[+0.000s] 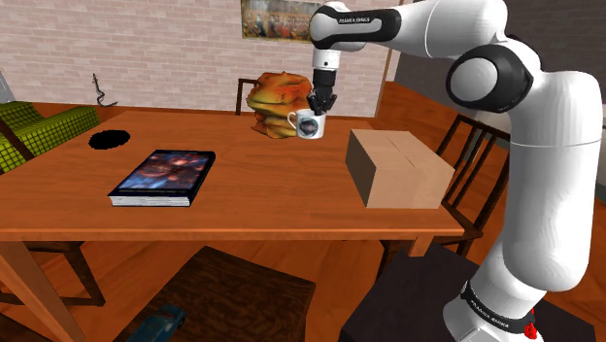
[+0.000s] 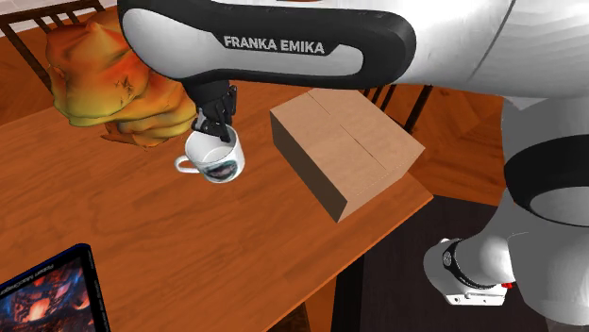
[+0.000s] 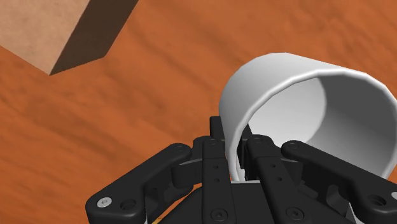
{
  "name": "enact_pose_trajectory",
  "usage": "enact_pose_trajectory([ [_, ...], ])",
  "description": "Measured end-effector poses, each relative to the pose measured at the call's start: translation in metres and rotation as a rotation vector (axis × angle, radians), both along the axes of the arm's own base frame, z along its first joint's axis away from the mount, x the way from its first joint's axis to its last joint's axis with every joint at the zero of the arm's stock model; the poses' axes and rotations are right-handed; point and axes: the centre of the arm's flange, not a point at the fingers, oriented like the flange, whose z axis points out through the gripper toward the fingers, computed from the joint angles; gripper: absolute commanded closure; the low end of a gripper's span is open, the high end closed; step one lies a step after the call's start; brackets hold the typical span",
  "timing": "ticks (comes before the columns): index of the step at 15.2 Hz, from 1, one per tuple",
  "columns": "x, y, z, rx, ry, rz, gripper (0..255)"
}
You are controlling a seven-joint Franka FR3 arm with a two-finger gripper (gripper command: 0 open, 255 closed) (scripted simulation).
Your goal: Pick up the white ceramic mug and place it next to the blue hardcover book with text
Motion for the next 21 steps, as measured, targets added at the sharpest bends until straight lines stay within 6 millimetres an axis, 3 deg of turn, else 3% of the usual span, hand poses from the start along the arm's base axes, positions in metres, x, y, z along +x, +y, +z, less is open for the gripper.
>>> enact_pose_trajectory([
  [5,-0.011,0.066,0.000,0.000,0.000,0.001,255],
  [7,-0.005,0.091,-0.001,0.000,0.001,0.000,255],
  [21,-0.015,0.274,0.000,0.000,0.001,0.000,255],
])
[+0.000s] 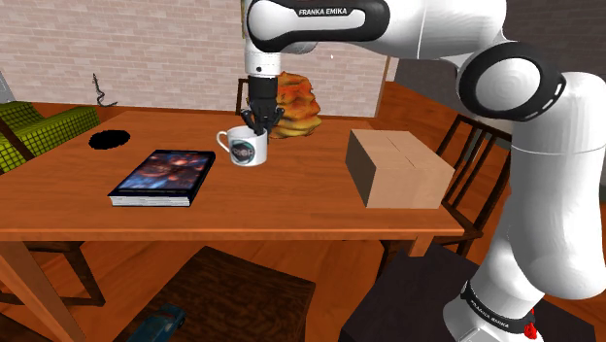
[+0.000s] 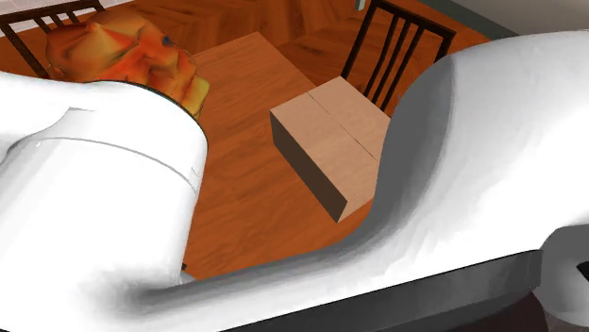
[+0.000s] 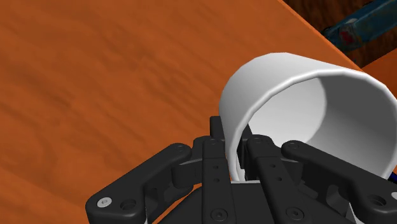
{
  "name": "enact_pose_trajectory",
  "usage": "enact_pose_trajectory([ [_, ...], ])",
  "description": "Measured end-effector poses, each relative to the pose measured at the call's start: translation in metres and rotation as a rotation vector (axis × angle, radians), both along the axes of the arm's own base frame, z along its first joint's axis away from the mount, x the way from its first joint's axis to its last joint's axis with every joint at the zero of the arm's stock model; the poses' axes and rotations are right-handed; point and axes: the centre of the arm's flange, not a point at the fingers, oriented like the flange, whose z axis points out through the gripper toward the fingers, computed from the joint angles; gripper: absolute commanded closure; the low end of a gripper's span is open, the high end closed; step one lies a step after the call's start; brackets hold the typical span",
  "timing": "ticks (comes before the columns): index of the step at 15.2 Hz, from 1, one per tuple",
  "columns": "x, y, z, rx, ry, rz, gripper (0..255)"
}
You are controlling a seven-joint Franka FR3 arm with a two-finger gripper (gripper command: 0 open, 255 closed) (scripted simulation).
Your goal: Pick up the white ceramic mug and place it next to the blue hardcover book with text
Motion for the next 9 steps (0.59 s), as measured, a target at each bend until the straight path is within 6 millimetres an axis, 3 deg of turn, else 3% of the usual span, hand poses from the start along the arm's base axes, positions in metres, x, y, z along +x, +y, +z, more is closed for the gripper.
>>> enact_pose_trajectory([
  [5,-0.003,0.066,0.003,0.000,-0.001,0.000,255],
  [9,-0.005,0.086,-0.010,0.000,0.000,-0.001,255],
])
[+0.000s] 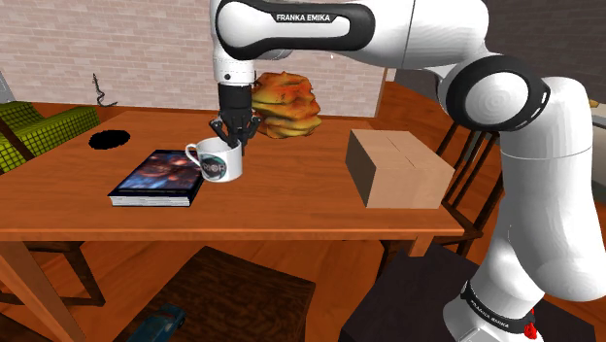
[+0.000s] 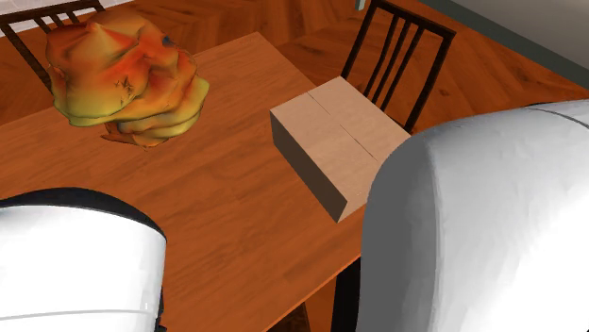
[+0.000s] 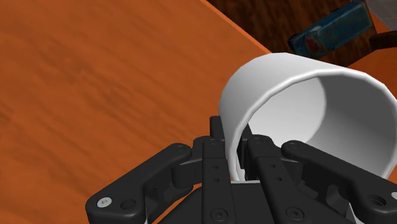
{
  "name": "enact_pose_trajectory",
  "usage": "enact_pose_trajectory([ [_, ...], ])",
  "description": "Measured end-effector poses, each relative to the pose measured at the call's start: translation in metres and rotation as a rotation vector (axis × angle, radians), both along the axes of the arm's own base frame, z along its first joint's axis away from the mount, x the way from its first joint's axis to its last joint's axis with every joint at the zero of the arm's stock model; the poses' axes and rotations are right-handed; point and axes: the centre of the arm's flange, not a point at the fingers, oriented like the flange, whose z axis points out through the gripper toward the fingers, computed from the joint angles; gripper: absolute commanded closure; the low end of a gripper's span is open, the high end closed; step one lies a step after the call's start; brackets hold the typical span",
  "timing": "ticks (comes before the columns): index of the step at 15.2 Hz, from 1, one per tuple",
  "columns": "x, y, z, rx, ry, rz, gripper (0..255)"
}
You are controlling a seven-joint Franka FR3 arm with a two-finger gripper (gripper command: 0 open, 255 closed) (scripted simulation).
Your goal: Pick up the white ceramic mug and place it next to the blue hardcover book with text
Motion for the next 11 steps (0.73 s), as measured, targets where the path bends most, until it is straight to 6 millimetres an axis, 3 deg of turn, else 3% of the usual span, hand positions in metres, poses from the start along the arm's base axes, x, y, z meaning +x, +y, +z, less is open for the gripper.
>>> enact_pose_trajectory([
  [11,0.000,0.002,-0.057,0.000,0.000,-0.001,255],
])
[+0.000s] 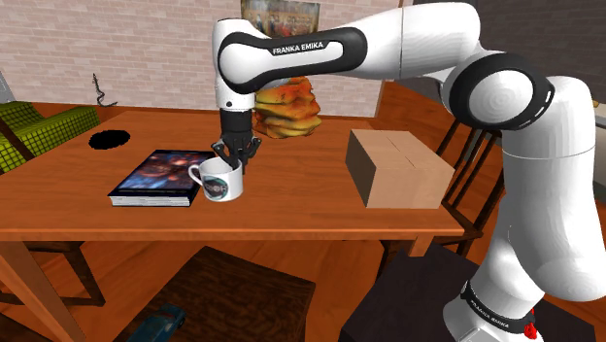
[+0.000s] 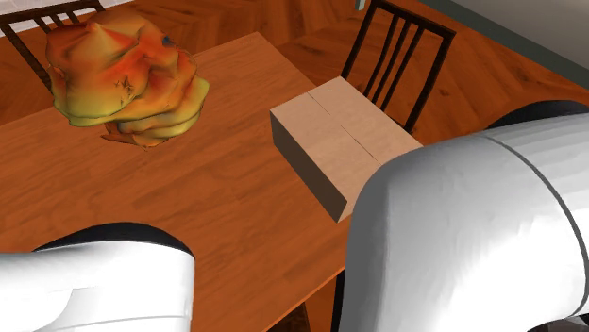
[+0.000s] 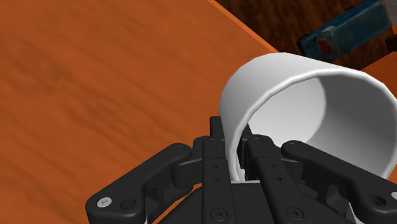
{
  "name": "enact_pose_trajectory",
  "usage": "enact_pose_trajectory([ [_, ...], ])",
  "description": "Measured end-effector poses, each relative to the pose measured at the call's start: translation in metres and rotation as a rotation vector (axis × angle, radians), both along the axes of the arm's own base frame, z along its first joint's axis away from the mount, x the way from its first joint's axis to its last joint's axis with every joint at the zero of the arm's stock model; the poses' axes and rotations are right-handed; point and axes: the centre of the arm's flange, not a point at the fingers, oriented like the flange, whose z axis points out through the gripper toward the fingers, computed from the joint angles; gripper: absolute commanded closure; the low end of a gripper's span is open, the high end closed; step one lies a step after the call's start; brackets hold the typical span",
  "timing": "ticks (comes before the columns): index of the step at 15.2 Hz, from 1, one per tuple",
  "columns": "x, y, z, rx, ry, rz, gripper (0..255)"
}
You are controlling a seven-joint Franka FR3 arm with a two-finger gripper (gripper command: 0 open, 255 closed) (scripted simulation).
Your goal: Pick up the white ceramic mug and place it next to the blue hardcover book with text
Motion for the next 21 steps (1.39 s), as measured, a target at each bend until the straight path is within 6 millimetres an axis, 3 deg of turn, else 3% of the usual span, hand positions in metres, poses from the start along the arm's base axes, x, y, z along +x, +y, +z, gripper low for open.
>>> enact_pose_trajectory([
  [12,0.000,-0.001,-0.065,0.000,0.000,0.000,255],
  [19,0.000,0.000,-0.072,0.000,0.000,0.000,255],
  [20,0.000,0.000,-0.072,0.000,0.000,0.000,0],
  [21,0.000,0.000,-0.072,0.000,-0.001,0.000,0],
])
